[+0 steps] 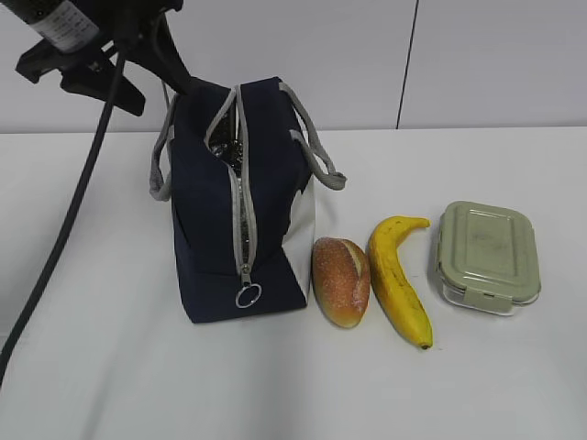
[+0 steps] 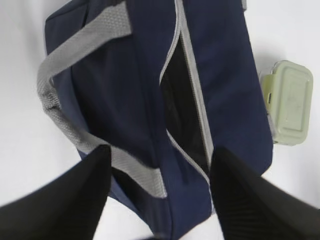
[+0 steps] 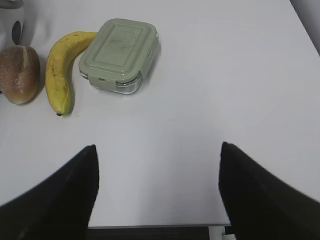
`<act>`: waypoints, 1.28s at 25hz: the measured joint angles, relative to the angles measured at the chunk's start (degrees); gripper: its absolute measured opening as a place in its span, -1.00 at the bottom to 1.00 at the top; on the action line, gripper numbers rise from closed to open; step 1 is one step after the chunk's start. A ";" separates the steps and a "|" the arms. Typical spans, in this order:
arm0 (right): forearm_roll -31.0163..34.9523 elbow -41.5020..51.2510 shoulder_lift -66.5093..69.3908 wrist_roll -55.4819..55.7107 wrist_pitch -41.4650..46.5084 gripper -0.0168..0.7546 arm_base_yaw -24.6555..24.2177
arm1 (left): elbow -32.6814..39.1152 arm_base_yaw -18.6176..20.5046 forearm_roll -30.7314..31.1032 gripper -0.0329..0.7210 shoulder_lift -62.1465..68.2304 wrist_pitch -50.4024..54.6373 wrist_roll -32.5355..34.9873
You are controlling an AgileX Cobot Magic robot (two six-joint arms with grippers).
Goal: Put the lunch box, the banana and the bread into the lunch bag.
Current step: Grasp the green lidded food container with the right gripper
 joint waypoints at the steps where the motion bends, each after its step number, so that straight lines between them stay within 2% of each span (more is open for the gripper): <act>1: 0.00 0.00 0.00 0.00 0.00 0.52 0.00 | -0.54 0.00 -0.20 0.25 1.05 0.07 0.00; 7: 0.00 0.00 0.00 0.00 0.00 0.52 0.00 | -1.46 0.00 -2.13 0.25 5.96 0.57 0.00; 9: 0.00 0.00 0.00 0.00 0.00 0.52 0.00 | -1.46 0.00 -2.01 0.18 6.52 0.81 0.00; 12: 0.00 0.00 0.00 0.00 0.00 0.52 0.00 | -1.52 0.00 -1.64 -0.23 6.69 0.88 0.00; 14: 0.00 0.00 0.00 0.00 0.00 0.52 0.00 | -1.72 0.00 -1.20 -0.65 6.69 0.88 0.00; 16: 0.00 0.00 0.00 0.00 0.00 0.52 0.00 | -1.78 0.00 -0.35 -0.86 6.69 0.88 0.00; 32: 0.00 0.00 0.00 0.00 0.00 0.52 0.00 | -1.78 0.00 -0.03 -0.91 6.69 -0.14 0.00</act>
